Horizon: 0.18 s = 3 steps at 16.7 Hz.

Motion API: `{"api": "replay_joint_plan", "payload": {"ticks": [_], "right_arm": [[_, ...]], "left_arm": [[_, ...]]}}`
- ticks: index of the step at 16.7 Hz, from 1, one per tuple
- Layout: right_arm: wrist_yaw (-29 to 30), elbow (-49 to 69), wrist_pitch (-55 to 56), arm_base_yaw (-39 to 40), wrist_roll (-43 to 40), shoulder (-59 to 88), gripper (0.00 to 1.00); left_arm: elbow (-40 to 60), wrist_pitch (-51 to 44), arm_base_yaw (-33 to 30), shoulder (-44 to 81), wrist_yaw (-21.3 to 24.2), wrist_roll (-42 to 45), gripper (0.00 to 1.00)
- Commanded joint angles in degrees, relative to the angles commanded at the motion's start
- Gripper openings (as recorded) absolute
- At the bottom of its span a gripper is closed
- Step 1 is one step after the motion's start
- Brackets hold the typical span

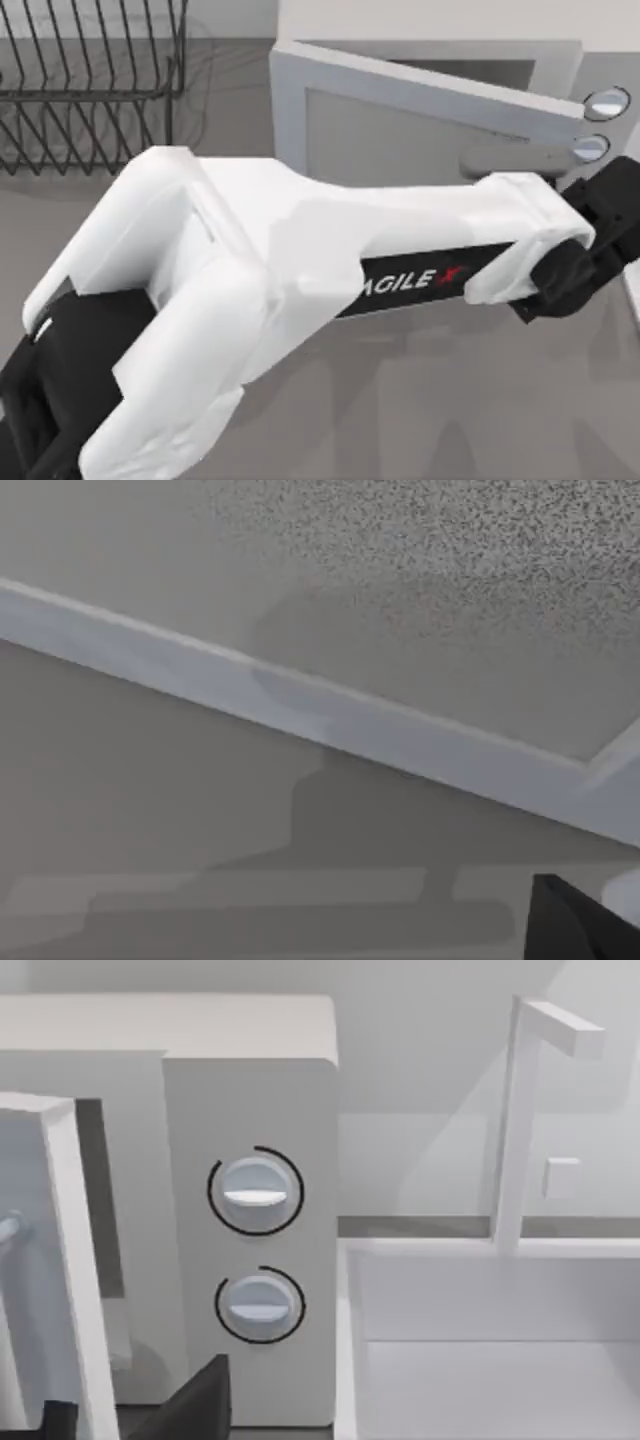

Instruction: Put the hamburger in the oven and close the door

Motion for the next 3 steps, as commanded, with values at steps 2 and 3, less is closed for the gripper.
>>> {"api": "replay_joint_plan", "payload": {"ticks": [2, 3], "right_arm": [[0.0, 0.0, 0.0, 0.0, 0.0, 0.0, 1.0], [0.0, 0.0, 0.0, 0.0, 0.0, 0.0, 1.0]], "left_arm": [[2.23, 0.83, 2.12, 1.85, 0.87, 2.2, 0.0], [2.43, 0.91, 2.31, 2.03, 0.94, 2.39, 0.0]]}}
